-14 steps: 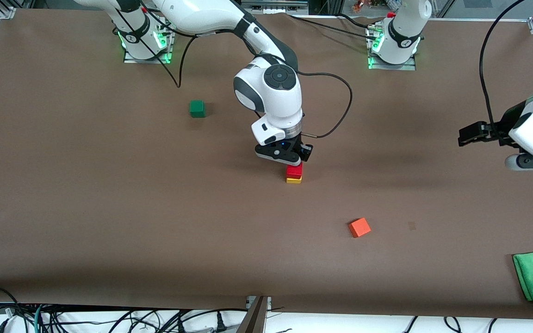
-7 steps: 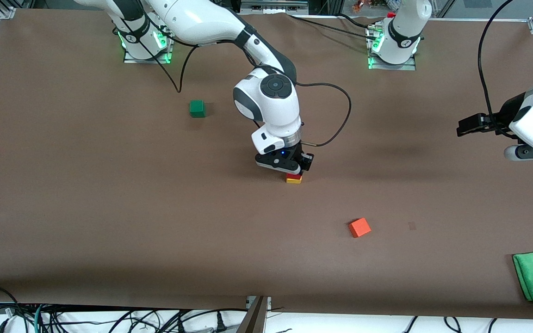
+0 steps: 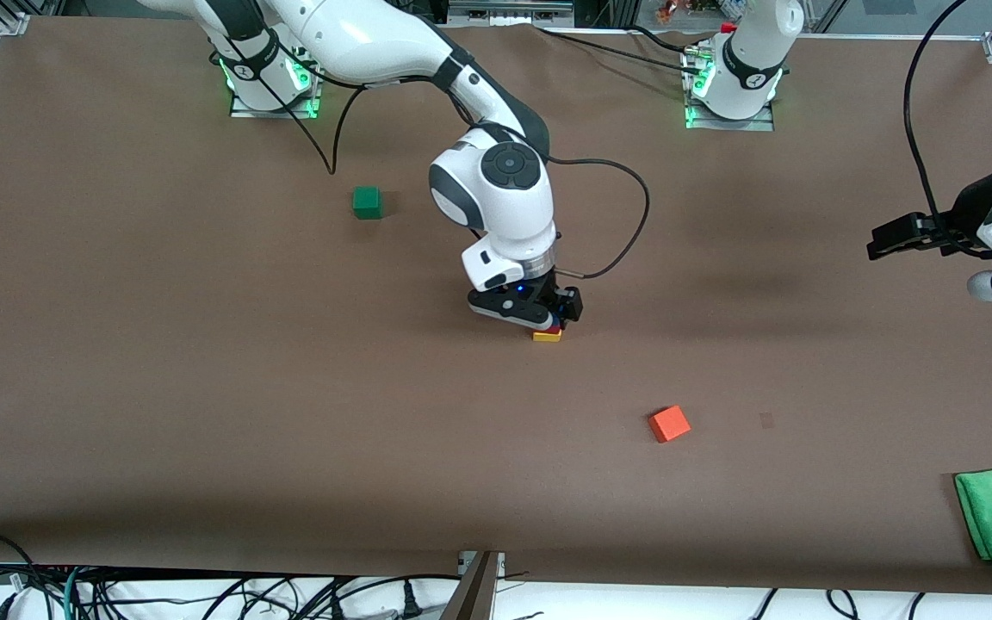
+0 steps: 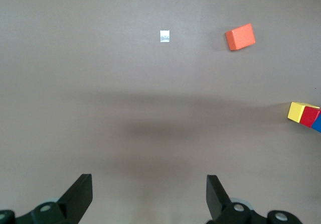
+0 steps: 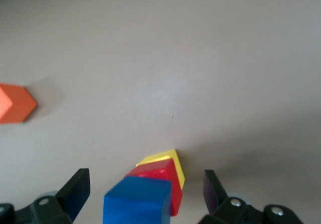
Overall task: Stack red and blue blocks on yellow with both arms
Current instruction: 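Open the right gripper and draw it back from the stack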
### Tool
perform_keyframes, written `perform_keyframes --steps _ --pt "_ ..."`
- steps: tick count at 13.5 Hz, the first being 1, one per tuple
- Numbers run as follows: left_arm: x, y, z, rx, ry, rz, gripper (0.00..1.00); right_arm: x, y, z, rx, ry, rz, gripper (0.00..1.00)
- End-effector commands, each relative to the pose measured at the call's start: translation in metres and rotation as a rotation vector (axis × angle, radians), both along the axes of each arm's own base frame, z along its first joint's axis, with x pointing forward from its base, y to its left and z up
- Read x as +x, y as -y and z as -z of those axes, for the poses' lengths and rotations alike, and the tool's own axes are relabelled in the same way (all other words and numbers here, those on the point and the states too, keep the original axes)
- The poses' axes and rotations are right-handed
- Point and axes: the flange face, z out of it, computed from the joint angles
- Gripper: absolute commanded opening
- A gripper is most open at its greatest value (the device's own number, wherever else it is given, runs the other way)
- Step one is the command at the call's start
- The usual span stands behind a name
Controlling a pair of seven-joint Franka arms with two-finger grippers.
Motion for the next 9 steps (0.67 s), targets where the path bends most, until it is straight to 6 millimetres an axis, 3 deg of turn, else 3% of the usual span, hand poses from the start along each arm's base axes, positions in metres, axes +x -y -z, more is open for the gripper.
perform_keyframes --steps 1,2,5,7,9 --pt "0.005 0.007 -0.004 -0.017 0.006 0.027 1.00 0.031 0.056 -0.087 0.011 -0.031 0.020 1.00" --pt "0.005 0.009 -0.005 -0.019 0.007 0.028 1.00 0.048 0.094 -0.125 0.031 -0.050 0.012 1.00" --pt "0.005 0.009 -0.005 -0.017 0.007 0.025 1.00 0.076 0.219 -0.177 0.040 -0.208 -0.140 1.00" --pt "0.005 0.007 -0.005 -0.017 0.007 0.022 1.00 0.065 0.296 -0.202 0.038 -0.245 -0.187 1.00" --pt "0.005 0.006 -0.005 -0.014 0.007 0.016 1.00 0.034 0.369 -0.219 0.025 -0.251 -0.222 1.00"
